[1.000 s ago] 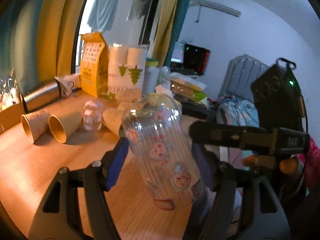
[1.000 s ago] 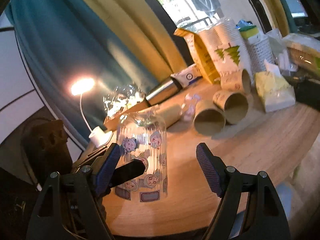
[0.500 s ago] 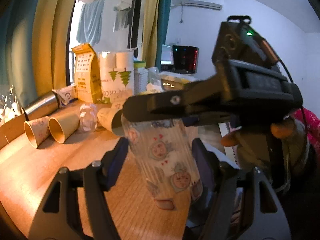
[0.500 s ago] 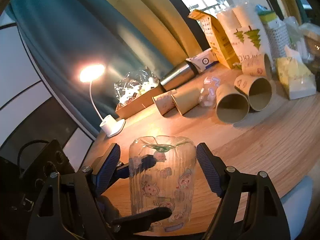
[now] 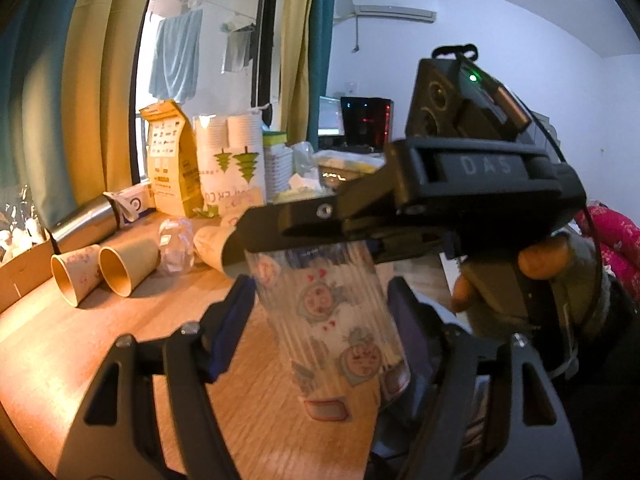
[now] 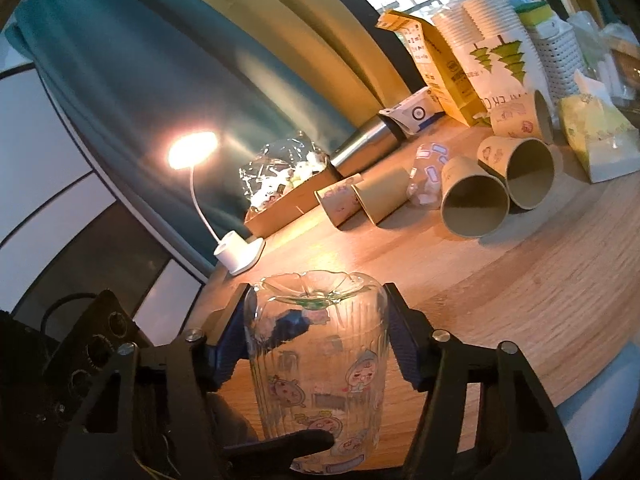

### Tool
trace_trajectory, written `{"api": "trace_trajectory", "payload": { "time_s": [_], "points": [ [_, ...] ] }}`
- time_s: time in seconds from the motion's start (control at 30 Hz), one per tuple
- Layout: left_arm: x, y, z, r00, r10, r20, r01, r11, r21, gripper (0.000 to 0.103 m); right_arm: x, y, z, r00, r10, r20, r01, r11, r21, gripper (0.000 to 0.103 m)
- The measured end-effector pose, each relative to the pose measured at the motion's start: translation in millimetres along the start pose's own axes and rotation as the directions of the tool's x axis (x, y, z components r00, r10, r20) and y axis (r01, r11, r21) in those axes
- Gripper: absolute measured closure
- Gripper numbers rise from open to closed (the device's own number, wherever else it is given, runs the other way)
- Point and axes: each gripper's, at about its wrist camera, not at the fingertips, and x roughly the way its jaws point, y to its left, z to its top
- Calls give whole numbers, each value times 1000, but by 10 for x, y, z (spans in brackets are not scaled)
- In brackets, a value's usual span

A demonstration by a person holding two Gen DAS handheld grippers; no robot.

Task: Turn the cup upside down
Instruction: 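Lift the clear plastic cup with the right tool and rotate it over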

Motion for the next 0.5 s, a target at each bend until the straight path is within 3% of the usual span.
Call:
{"api": "trace_trajectory", "payload": {
  "time_s": [0.33, 0.5],
  "points": [
    [0, 20, -38, 999, 31, -13, -31, 999, -8, 29, -12, 65, 85, 997, -52, 50, 54, 998, -36, 38],
    [-86, 125, -76, 998, 59, -11, -60, 997, -48, 29, -122, 161, 217, 978, -129, 166, 146, 985, -91, 38]
  ]
}}
